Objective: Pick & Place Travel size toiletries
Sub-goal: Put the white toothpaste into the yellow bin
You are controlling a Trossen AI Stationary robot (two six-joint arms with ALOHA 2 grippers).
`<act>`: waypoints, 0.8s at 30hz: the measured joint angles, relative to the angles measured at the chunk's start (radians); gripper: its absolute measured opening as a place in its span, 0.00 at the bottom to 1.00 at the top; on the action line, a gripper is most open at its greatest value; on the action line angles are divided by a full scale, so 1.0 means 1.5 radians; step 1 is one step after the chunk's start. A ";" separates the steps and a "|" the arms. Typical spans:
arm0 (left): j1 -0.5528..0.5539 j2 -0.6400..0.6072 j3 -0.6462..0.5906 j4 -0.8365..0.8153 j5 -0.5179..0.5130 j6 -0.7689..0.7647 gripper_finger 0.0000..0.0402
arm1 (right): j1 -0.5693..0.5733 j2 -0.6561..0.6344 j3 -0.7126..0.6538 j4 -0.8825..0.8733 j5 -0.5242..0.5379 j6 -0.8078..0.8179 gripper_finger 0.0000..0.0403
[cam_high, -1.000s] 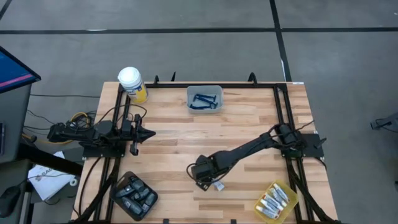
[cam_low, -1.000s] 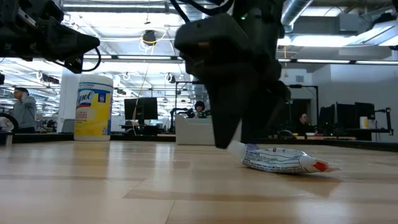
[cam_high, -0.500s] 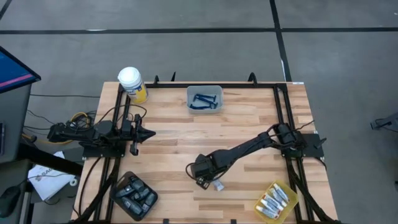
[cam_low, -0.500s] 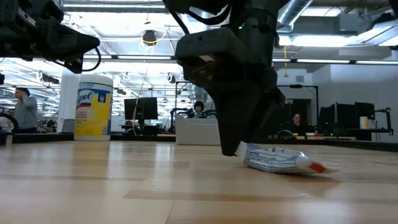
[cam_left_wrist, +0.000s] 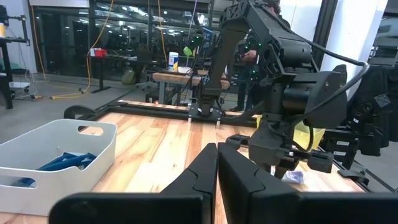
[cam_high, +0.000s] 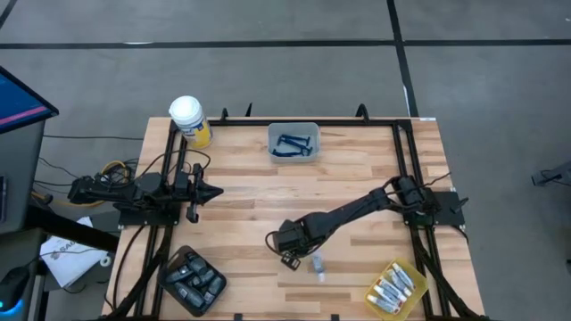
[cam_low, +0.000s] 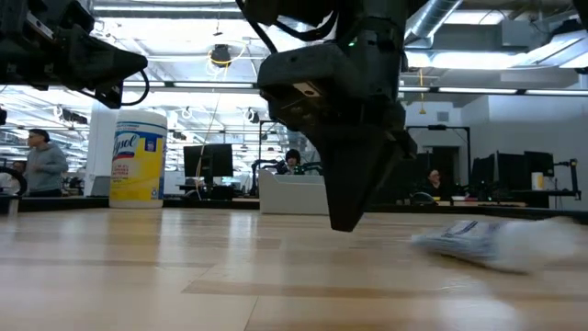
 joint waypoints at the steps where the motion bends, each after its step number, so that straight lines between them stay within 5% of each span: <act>1: 0.000 0.000 0.000 0.000 0.000 0.000 0.02 | -0.001 -0.001 0.000 -0.001 0.000 0.000 0.11; 10: 0.000 0.000 0.000 0.000 0.000 0.000 0.02 | 0.016 -0.069 0.000 -0.014 -0.015 -0.045 0.38; 16: 0.000 0.000 0.000 0.000 0.000 0.000 0.02 | 0.064 -0.087 0.000 -0.003 -0.015 -0.267 0.53; 24: 0.000 0.000 0.000 0.000 0.000 0.000 0.02 | 0.119 -0.059 0.001 0.040 -0.017 -0.332 0.63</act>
